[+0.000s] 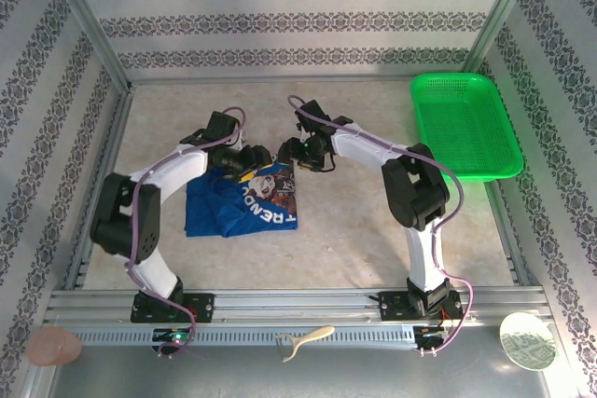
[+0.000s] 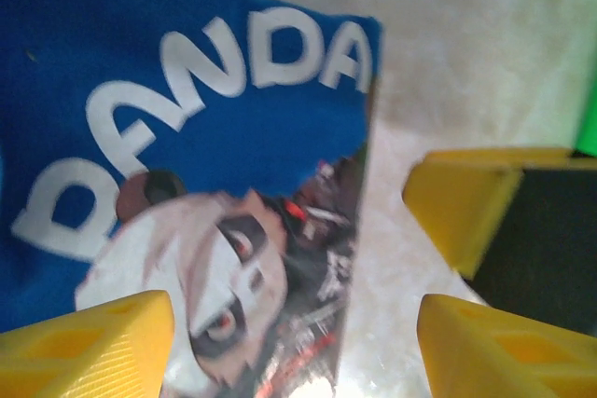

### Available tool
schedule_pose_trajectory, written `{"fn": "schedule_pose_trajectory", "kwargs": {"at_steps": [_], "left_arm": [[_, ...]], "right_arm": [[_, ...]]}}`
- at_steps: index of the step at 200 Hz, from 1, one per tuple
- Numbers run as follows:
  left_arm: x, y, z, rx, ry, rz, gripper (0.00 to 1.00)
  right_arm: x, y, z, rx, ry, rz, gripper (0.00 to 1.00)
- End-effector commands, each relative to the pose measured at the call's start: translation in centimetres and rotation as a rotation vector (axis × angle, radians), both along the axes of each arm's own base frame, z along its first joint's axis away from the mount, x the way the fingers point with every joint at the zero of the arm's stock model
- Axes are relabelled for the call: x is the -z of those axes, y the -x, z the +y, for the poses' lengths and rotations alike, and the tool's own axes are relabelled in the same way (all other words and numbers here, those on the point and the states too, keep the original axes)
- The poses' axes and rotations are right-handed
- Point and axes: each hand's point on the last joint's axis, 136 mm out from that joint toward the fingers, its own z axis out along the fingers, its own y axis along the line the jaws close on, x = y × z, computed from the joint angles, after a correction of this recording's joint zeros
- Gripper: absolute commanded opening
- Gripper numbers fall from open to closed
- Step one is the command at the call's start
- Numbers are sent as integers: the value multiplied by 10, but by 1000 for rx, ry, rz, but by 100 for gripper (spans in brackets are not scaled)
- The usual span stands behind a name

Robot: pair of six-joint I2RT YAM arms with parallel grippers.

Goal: Fold the inside-out t-shirt

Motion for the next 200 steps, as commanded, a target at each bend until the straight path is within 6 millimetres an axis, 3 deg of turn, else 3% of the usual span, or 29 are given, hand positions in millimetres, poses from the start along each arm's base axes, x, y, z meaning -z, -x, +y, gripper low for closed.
{"fn": "schedule_pose_trajectory", "kwargs": {"at_steps": [1,20,54,92,107,119,139,154,163,180,200], "left_arm": [[5,-23,16,-80,-113,-21,70],[13,-28,41,-124,-208,0,70],[-3,-35,88,-190,-275,-22,70],[-15,-24,161,-326,-316,-14,71],[-25,-18,175,-342,-295,-41,71],[-42,-14,165,-288,-271,-86,71],[-63,9,120,-126,-231,-106,71],[-61,41,81,3,-259,-77,71],[-53,62,68,48,-308,-47,71],[-36,96,62,100,-446,0,71],[-26,118,64,132,-601,-11,71]], "right_arm": [[18,5,10,32,-11,31,62],[29,10,10,56,0,51,57],[45,16,1,85,43,80,47],[50,18,-7,94,68,91,44],[48,18,-6,91,63,86,44],[47,18,-6,88,64,83,44],[47,18,-7,91,68,82,44],[49,18,-7,93,68,83,43],[49,18,-7,93,68,84,43],[50,18,-7,93,69,84,41],[53,18,-8,95,74,90,36]]}}
